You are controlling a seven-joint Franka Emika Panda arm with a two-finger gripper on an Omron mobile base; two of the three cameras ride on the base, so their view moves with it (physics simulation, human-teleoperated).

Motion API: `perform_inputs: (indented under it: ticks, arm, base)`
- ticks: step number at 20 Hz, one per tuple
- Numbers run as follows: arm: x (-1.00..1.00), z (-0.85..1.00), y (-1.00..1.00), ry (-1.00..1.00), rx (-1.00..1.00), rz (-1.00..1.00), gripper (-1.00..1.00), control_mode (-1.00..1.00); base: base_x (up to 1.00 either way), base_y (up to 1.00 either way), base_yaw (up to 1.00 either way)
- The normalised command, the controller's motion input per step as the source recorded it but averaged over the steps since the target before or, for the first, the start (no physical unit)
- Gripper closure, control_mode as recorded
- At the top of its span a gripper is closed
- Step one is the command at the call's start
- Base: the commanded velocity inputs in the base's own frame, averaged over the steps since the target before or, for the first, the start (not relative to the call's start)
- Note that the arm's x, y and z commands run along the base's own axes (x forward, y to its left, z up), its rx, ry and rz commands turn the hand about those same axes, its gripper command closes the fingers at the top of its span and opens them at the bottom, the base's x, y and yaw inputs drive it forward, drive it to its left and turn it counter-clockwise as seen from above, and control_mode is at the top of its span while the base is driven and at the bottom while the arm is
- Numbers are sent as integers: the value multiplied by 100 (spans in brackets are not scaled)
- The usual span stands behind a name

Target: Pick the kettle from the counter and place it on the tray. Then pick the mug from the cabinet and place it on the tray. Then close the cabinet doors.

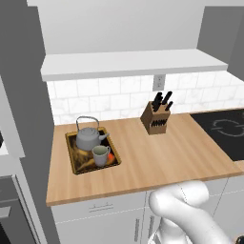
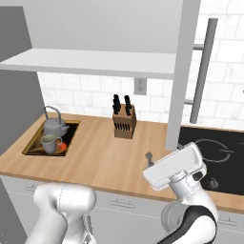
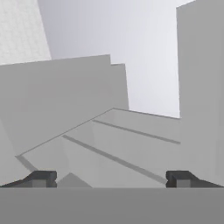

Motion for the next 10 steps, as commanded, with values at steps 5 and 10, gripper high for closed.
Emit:
perform_inputs:
  ticks: [5, 10]
  arm:
    - [5, 7, -34, -5, 0, 2, -100, -100]
    - [3, 22, -22, -11, 0, 2, -100, -100]
  base:
    - [0, 0, 0]
    - [0, 0, 0]
